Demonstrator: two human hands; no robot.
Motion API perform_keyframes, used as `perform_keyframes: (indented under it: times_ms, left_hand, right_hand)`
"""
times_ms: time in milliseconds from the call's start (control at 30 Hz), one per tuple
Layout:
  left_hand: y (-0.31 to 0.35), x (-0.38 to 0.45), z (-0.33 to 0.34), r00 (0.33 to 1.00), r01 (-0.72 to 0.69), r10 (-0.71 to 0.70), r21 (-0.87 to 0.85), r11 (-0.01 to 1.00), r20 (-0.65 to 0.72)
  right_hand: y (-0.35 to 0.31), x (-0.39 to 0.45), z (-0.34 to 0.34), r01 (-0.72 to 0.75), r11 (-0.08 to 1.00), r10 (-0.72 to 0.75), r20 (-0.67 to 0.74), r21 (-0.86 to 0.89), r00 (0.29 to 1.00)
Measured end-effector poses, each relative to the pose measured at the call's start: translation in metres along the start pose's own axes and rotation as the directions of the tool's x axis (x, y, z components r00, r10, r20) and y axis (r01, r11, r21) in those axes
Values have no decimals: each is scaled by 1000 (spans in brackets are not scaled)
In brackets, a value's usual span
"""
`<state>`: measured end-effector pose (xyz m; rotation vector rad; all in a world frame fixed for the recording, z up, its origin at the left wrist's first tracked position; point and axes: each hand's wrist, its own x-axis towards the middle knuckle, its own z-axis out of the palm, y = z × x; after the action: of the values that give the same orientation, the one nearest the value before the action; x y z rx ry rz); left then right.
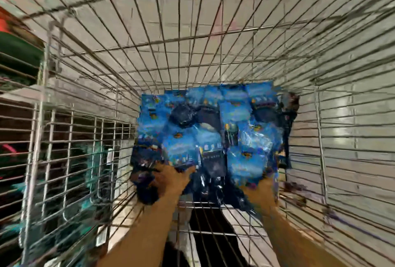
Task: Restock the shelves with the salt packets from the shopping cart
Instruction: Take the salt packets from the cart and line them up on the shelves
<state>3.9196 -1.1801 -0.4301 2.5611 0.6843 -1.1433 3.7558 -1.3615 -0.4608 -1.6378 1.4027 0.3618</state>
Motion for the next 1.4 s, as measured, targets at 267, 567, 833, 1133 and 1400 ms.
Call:
perform_keyframes:
  times_ms: [267,567,833,1133,1400]
  left_hand:
    - [8,-1,11,998,54,-57,-175,983,-12]
    - [16,-18,-22,952,-5,122,-386,923,281]
    - [8,-107,-159,917,-131,320,-578,805,239]
    - [-58,-244,-318,849,-372,516,-822,431,-114]
    - [-188,-358,-424,752,-626,379,-765,154,-539]
  right_hand:
    - [10,-9,-1,-39,992,31,-76,-117,997]
    - [-50,-29,-43,42,999,-45,132,29,990]
    - [-178,-101,-112,1,965,-109,401,261,909]
    - [-273,-272,-136,161,889,-361,439,429,823]
    - [-336,-448,-135,449,672,-731,431,589,529]
